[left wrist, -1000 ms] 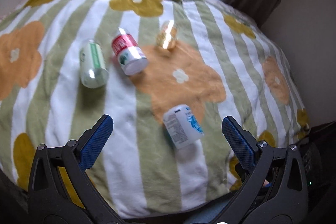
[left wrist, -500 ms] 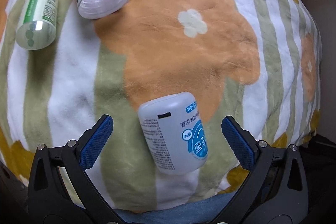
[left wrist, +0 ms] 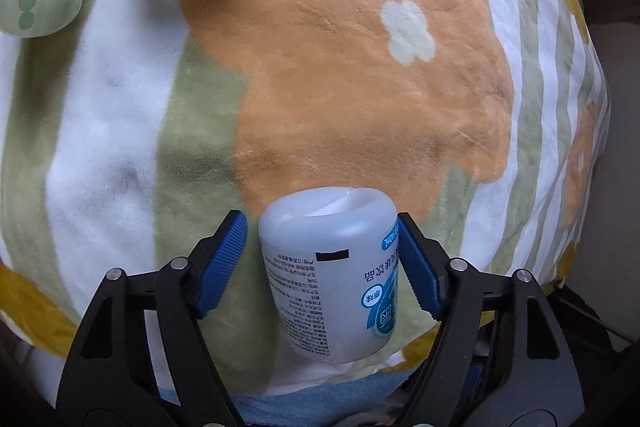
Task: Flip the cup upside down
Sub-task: 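Move the left tool to the white-blue container and close around it, then lift and rotate the white-blue container upright with the left tool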
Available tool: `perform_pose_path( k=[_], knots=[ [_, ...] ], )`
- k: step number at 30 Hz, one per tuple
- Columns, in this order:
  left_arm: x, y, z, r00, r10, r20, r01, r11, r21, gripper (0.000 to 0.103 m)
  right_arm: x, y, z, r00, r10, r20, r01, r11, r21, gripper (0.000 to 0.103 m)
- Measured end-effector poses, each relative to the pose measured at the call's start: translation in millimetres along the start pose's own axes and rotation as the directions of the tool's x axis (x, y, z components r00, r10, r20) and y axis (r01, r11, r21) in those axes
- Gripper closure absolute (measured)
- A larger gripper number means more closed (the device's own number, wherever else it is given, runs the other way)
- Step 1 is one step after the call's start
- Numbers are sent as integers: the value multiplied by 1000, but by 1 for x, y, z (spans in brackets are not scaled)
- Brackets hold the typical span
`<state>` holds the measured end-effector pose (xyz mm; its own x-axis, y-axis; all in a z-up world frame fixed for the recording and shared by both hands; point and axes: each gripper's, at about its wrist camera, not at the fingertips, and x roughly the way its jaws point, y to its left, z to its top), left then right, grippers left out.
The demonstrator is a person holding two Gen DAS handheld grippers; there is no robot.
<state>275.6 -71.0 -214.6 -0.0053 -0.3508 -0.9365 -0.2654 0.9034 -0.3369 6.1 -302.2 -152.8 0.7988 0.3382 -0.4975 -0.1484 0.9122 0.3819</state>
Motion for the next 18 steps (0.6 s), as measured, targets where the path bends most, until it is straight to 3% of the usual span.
perform_pose_path(
  k=[1,6,9,11,13,15,18],
  knots=[
    [-2,3,0,1000,-21,4,21,1000,6,42,0,0,0,1000,4,-2,-4,1000,2,0],
    [-18,2,-3,997,-51,65,47,997,60,42,-1,1,-1,1000,11,-2,-11,1000,1,0],
    [-40,-3,-13,978,-93,187,65,987,147,42,-2,1,0,1000,18,5,-18,1000,5,0],
    [-57,-11,-29,934,-123,334,37,967,253,42,-2,1,1,1000,25,5,-25,1000,7,0],
    [-67,-18,-48,881,-118,459,-51,939,339,42,-2,3,1,999,32,5,-32,999,5,0],
    [-68,-20,-67,824,-158,544,-93,910,405,42,-3,5,1,999,36,6,-35,999,-9,0],
    [-57,-21,-84,753,-202,627,-123,892,435,42,-2,8,1,999,34,7,-34,999,-25,0]
  ],
)
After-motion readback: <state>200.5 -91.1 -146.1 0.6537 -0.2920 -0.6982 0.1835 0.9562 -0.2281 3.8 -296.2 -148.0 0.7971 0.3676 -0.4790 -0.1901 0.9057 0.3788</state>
